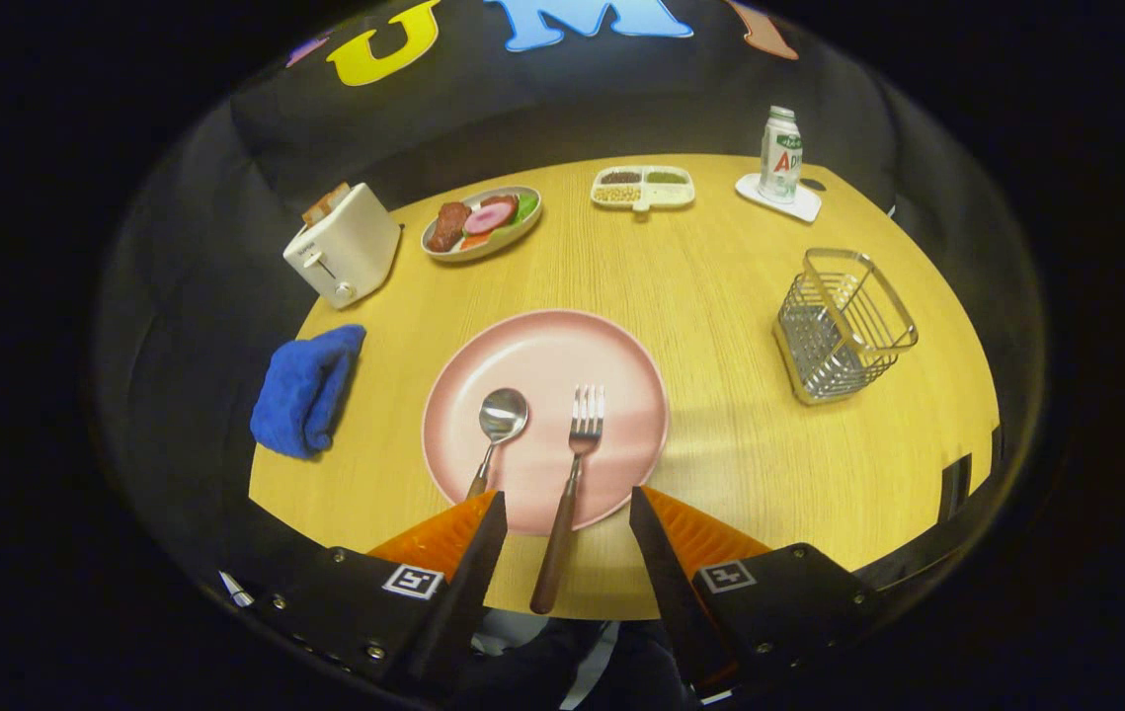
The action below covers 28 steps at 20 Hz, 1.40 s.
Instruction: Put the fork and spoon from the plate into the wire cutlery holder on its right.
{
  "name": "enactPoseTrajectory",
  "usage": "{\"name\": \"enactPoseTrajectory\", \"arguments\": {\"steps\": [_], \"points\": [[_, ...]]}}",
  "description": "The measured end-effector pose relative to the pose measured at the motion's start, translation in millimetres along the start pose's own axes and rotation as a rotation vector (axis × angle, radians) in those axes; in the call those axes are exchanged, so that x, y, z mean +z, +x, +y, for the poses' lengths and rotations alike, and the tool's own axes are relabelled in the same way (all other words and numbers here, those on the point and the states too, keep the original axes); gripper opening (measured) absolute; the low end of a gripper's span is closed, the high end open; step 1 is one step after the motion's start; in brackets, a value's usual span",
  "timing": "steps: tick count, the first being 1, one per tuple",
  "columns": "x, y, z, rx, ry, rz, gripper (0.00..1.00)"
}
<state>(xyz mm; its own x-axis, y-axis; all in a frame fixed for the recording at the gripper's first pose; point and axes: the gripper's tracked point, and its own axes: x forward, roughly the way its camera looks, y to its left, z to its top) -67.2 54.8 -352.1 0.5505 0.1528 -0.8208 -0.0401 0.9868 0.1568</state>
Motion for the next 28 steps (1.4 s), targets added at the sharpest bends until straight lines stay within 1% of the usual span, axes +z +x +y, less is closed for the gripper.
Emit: {"name": "enactPoseTrajectory", "arguments": {"steps": [3,4,6,8,10,11,12,13,14,15,16,23,28], "points": [[-21,16,1,-0.008,-0.001,0.069,0.79],[-27,19,3,0.002,0.009,0.095,0.78],[-36,23,4,-0.001,0.025,0.137,0.64],[-40,28,1,-0.009,0.029,0.161,0.64],[-46,32,3,-0.005,0.045,0.187,0.47],[-49,33,2,-0.008,0.048,0.203,0.47],[-53,36,0,-0.03,0.065,0.204,0.47],[-48,33,-3,-0.037,0.071,0.206,0.32],[-50,32,-2,-0.021,0.07,0.215,0.17],[-46,30,-4,-0.023,0.074,0.211,0.17],[-46,37,-7,-0.034,0.074,0.209,0.08],[-29,26,4,0.034,0.074,0.155,0.08],[-16,22,8,0.055,0.063,0.115,0.08]]}}
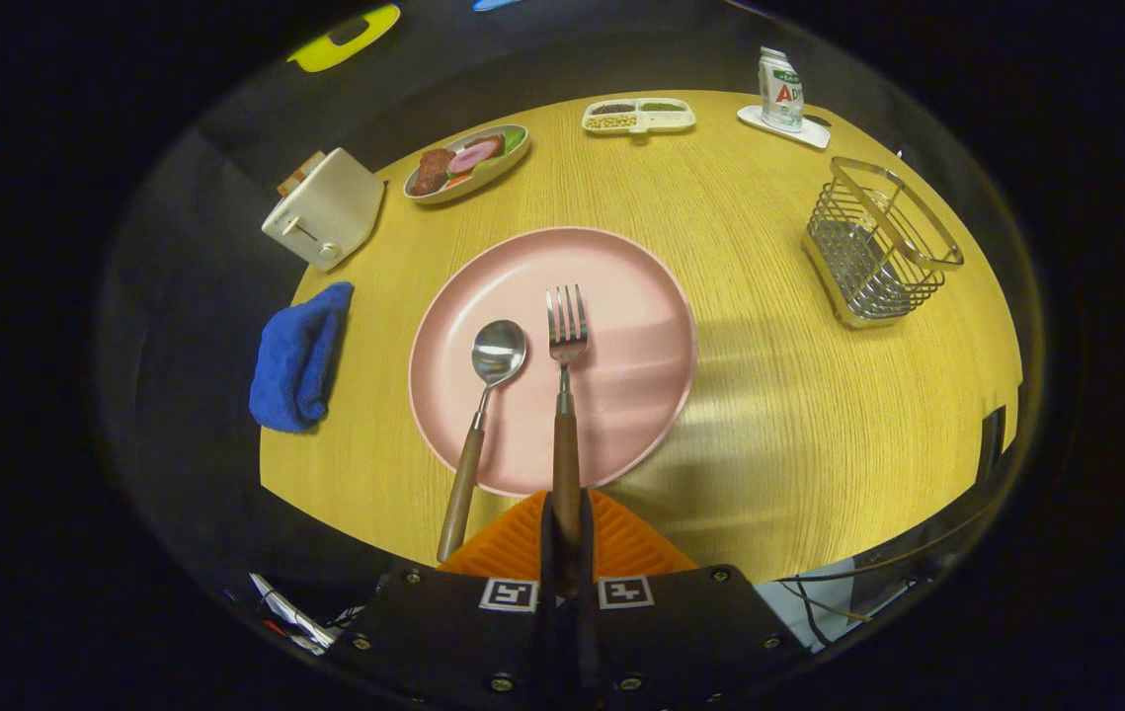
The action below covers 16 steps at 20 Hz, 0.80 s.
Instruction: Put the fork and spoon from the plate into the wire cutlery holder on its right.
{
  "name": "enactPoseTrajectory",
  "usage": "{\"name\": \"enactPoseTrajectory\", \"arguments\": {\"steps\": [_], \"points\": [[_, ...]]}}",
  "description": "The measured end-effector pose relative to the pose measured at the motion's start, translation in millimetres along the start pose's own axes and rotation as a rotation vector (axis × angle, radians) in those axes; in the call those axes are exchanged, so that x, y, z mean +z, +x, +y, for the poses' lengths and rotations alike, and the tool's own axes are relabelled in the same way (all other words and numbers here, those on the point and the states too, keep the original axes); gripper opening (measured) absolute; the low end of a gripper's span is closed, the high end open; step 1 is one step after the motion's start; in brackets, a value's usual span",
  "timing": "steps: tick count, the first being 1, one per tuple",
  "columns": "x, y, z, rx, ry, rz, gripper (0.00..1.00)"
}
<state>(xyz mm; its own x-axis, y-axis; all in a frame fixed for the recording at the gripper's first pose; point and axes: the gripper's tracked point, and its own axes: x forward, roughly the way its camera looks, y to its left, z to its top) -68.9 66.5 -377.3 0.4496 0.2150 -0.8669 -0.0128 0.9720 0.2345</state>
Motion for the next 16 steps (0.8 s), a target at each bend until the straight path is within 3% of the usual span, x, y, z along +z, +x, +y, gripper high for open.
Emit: {"name": "enactPoseTrajectory", "arguments": {"steps": [9,16], "points": [[43,-35,-5,0.03,0.045,-0.136,0.08],[73,-75,-47,-0.021,0.125,-0.265,0.08]]}}
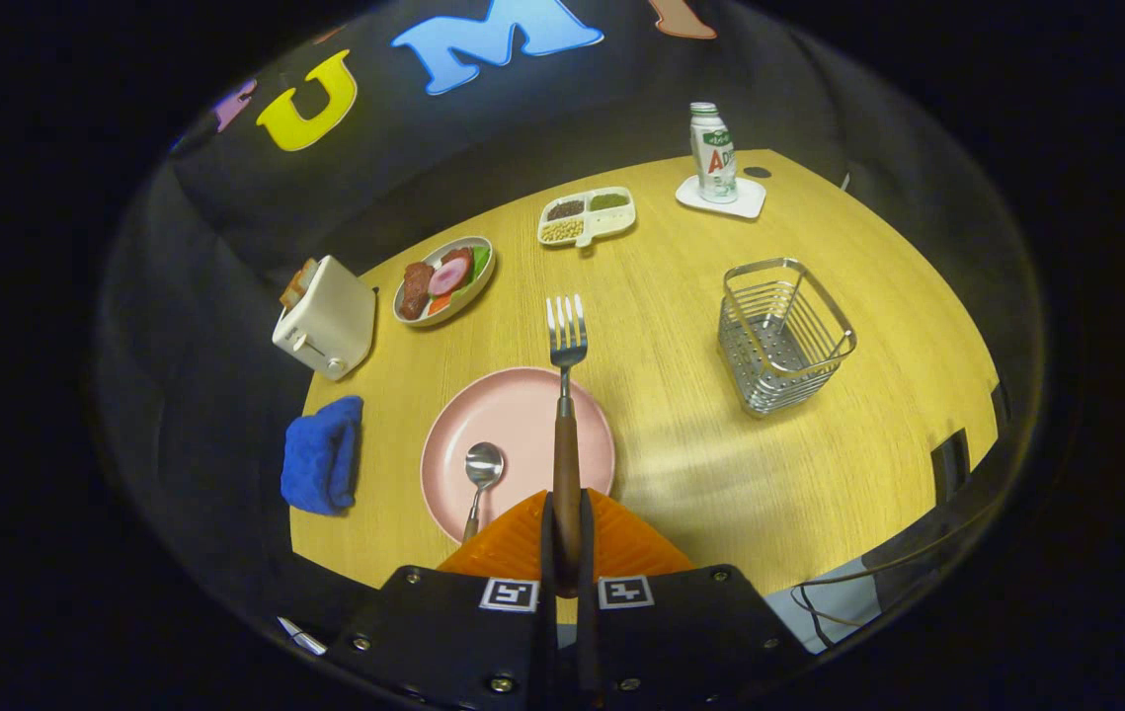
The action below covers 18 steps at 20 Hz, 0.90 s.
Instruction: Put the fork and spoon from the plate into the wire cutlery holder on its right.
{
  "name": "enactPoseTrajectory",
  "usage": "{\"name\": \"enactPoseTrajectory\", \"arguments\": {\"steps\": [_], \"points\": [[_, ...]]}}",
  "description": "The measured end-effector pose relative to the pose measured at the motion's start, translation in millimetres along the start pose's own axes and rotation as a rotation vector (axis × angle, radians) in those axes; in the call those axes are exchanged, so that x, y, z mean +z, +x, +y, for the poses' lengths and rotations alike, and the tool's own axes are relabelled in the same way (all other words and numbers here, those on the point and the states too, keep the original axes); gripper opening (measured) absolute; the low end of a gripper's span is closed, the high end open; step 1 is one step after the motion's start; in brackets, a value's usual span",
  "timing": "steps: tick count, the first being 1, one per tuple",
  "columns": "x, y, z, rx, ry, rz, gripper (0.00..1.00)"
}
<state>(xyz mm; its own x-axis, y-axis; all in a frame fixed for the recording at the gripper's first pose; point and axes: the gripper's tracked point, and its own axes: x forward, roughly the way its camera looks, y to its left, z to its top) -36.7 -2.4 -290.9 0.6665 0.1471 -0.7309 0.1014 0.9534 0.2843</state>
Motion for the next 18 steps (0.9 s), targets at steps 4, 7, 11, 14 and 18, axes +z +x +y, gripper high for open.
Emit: {"name": "enactPoseTrajectory", "arguments": {"steps": [4,7,11,14,18], "points": [[12,-16,-30,-0.043,0.05,-0.049,0.08],[15,-24,-52,-0.076,0.081,-0.066,0.08],[16,-31,-80,-0.12,0.129,-0.072,0.08],[14,-31,-95,-0.149,0.148,-0.061,0.08],[11,-28,-103,-0.165,0.158,-0.041,0.08]]}}
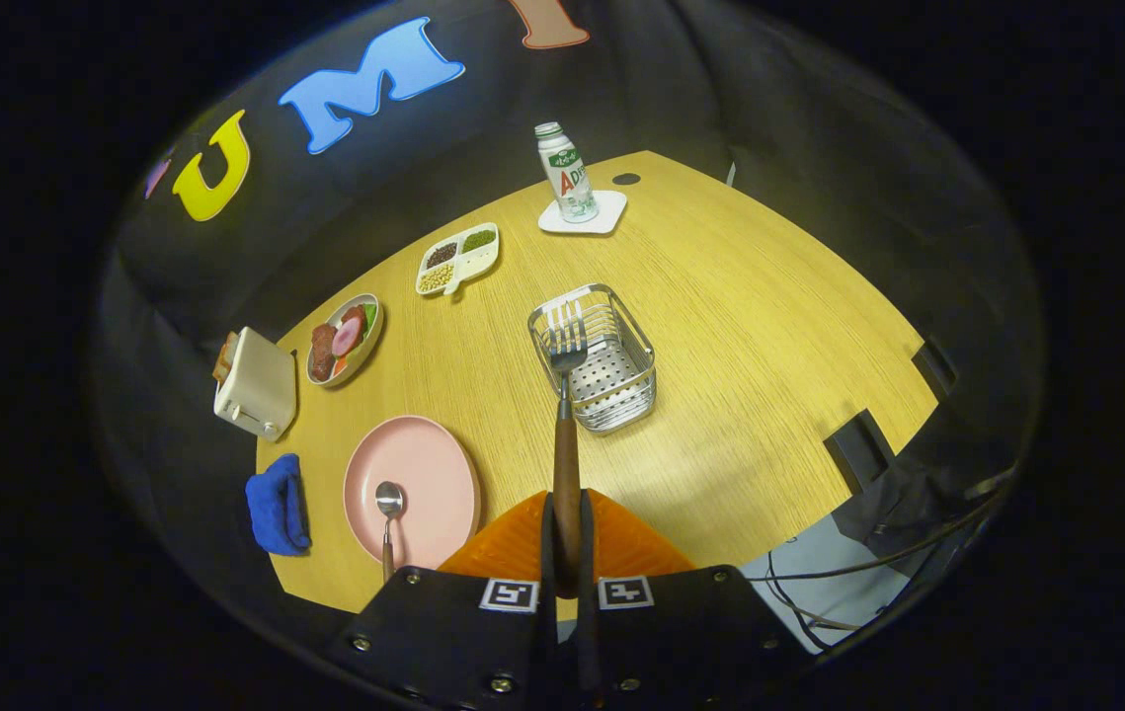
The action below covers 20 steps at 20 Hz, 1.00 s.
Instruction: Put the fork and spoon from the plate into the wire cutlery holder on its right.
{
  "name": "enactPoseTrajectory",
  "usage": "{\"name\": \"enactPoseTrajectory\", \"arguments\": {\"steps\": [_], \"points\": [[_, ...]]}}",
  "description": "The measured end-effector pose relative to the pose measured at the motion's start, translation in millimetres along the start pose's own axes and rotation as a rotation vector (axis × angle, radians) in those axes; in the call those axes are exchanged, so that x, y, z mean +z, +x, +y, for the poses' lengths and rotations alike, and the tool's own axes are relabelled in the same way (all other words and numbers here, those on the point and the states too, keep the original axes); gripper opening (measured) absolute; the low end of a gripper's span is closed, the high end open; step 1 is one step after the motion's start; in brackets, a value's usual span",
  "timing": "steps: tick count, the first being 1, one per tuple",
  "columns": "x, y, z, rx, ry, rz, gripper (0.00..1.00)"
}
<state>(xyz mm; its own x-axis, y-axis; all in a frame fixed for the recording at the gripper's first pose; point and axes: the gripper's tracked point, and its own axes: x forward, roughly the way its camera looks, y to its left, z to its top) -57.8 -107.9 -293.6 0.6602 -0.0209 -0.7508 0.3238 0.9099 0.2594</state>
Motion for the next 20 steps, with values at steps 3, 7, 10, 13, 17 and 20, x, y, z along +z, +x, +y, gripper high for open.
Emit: {"name": "enactPoseTrajectory", "arguments": {"steps": [3,7,10,13,17,20], "points": [[1,4,-5,-0.014,0.003,0.008,0.08],[5,9,-13,-0.04,0.021,0.02,0.08],[9,10,-16,-0.055,0.024,0.02,0.08],[14,10,-15,-0.055,0.02,0.013,0.1],[28,6,-9,-0.042,0.03,-0.03,0.17],[40,-2,-5,-0.029,0.021,-0.07,0.78]]}}
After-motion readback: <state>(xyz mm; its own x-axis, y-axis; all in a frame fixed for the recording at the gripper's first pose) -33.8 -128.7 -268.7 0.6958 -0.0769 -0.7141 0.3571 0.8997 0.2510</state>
